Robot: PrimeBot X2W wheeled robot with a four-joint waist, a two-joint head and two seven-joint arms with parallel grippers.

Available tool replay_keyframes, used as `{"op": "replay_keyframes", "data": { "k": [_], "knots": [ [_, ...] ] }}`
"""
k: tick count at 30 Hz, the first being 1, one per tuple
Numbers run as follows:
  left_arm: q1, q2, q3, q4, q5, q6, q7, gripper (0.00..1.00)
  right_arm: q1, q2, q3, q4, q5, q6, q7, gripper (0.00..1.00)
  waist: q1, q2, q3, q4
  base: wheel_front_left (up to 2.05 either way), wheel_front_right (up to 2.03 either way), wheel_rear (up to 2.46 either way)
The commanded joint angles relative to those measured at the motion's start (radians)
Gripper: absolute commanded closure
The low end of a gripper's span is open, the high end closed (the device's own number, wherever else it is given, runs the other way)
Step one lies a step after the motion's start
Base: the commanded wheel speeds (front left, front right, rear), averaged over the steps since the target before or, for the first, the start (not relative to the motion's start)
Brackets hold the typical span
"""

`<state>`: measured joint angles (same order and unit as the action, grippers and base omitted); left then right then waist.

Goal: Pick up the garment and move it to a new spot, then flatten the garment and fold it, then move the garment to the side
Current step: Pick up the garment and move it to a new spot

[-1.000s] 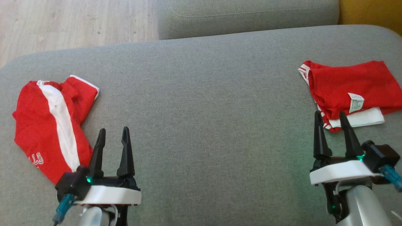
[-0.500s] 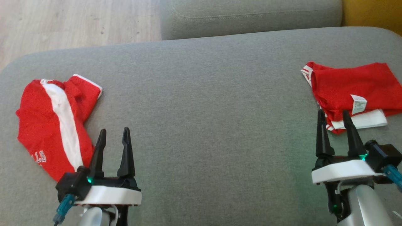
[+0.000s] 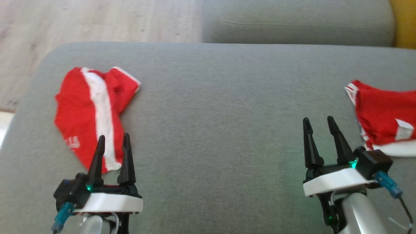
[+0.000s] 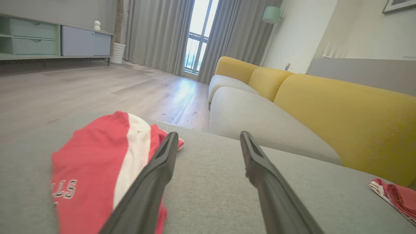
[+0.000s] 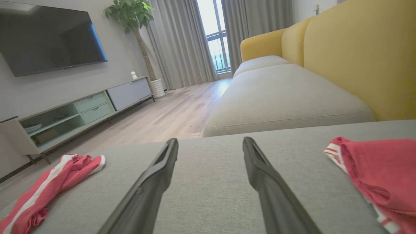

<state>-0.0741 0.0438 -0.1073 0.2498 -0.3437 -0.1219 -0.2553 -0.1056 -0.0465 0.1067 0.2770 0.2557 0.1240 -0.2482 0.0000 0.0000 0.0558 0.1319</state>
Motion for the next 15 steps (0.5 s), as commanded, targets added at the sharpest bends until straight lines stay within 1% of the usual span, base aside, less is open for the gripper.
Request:
{"op": "replay_keyframes", "data": {
  "k": [1,6,15],
  "knots": [
    [-0.011,0.006,0.039,-0.033,0.004,0.010,-0.006,0.00,-0.009,-0.004,0.030,-0.022,0.008,0.007,-0.013,0.00,0.0000,0.0000,-0.016,0.045,0.00,0.00,0.00],
    [0.007,0.006,0.049,-0.015,0.020,0.023,-0.006,0.00,-0.001,-0.004,0.046,-0.003,0.019,0.007,-0.014,0.00,0.0000,0.0000,-0.038,0.126,0.00,0.00,0.00],
    [0.022,0.006,0.060,-0.025,0.028,0.025,-0.006,0.00,0.005,-0.004,0.058,0.004,0.033,0.007,-0.014,0.00,0.0000,0.0000,-0.049,0.192,0.00,0.00,0.00]
  ]
}}
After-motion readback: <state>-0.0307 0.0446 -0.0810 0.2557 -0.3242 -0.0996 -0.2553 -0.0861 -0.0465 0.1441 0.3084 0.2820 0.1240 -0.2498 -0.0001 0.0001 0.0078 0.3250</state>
